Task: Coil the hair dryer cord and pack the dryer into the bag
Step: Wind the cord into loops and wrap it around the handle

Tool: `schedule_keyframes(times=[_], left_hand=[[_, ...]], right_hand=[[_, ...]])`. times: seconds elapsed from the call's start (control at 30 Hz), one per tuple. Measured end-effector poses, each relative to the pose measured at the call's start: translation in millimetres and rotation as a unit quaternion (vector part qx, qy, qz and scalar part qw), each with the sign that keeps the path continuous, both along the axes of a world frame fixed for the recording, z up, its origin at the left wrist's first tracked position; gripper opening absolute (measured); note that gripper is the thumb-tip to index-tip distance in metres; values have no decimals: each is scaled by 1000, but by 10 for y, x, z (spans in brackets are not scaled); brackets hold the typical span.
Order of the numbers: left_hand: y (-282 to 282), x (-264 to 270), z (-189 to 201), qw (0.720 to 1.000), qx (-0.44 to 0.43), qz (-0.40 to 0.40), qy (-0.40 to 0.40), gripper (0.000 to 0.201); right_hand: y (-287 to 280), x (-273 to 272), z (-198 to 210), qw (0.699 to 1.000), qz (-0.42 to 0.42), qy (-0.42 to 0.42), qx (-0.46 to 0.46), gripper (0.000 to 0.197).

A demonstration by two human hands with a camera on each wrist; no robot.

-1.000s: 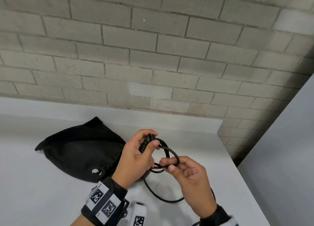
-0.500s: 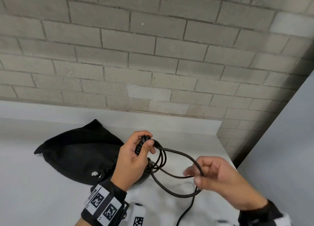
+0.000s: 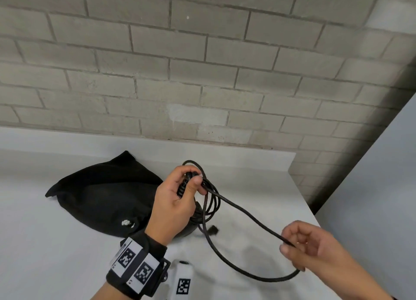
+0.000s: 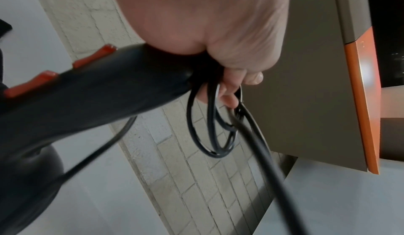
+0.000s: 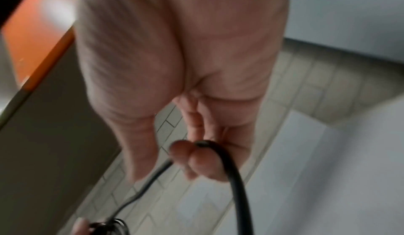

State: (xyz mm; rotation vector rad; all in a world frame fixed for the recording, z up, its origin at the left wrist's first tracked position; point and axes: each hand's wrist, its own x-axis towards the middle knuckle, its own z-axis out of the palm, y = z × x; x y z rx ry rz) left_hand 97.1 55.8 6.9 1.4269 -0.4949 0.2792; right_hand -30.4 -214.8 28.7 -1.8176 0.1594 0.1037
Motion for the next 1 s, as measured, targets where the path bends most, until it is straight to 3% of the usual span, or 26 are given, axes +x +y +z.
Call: schedule_keyframes(times=[0.07,0.13,0.2,0.27,0.3,0.37,0.43,0.47,0.5,0.57,0.67,0.83,0.97,1.0], left_hand=[[-12,18,-2,1000,11,14,-2,27],[-23,30,1,1000,15,26,2,28],[-31,40,2,999,20,38,3,29],[-35,36,2,999,26,41,4,29],[-36,31,-2,999,27,40,5,29],[-44,17,-8,999,28,41,5,27],[-65,-7,-1,998,33,51,0,28],[-80,-20,8,998,36,58,-5,28],[-95,-34,14,997,38,64,-11,28],[-116,-56,22,996,47,74,-18,23],[-119,-72,41,997,46,67,-8,21],[-113,-66,47,997,44,62,-6,20],[-100,-67,45,997,45,58,-16,20],[-95,-57,48,997,45,60,-19,21]], right_hand=[[11,43,-34,990,-129,-52,-36,38],[114,98,-102,975,-201,-94,-27,21],[291,147,-195,967,-221,-121,-28,28],[562,166,-263,955,-239,-153,-87,44],[719,162,-277,937,-259,-190,-139,52],[1074,151,-265,865,-310,-335,-210,52],[1397,140,-246,802,-294,-474,-216,30],[1521,149,-271,798,-249,-505,-215,18],[1612,177,-301,814,-201,-499,-219,11],[1687,276,-399,867,-142,-417,-233,20],[1690,404,-552,901,-163,-318,-246,42],[1562,541,-560,892,-169,-305,-287,44],[1323,525,-553,901,-141,-334,-239,5],[1253,478,-537,901,-116,-340,-243,7]])
